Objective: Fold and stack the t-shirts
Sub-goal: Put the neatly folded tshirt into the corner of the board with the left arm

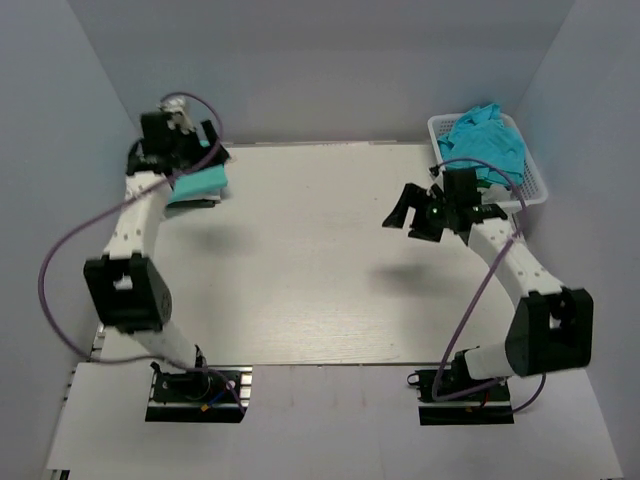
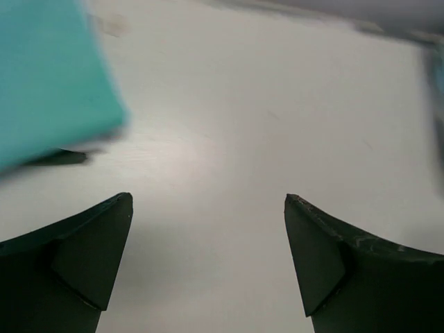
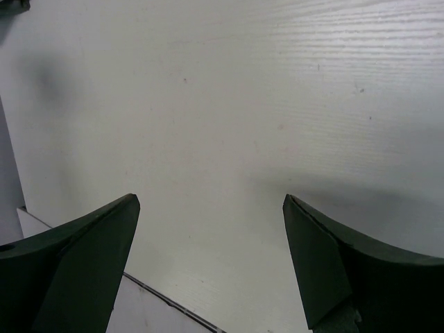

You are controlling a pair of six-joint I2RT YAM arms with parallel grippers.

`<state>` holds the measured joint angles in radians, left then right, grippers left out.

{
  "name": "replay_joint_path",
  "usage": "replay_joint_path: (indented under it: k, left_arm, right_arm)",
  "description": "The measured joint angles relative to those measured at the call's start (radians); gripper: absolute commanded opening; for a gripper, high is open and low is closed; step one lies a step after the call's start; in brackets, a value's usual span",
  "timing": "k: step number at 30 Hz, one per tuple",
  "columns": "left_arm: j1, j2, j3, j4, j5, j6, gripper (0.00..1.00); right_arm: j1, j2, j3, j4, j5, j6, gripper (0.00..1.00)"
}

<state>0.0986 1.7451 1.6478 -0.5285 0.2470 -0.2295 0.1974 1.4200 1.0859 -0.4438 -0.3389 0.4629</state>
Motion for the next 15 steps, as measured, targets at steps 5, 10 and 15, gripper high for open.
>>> replay_joint_path:
  k: [5,10,15]
  left_arm:
    - [-0.240,-0.420,-0.389,0.069,-0.005,-0.089,1.00]
    - [-0.245,-0.692,-0.680,0.083,-0.024,-0.175,1.00]
    - [-0.261,-0.752,-0.800,0.055,-0.033,-0.208,1.00]
  right_arm:
    - [0.000,-0.190,-0.197,0.064,0.006,0.010,0.90]
    - [0.000,-0.377,-0.382,0.158,0.005,0.052,0.90]
    - [0.000,-0.449,-0.456,0.219,0.004,0.081,0.90]
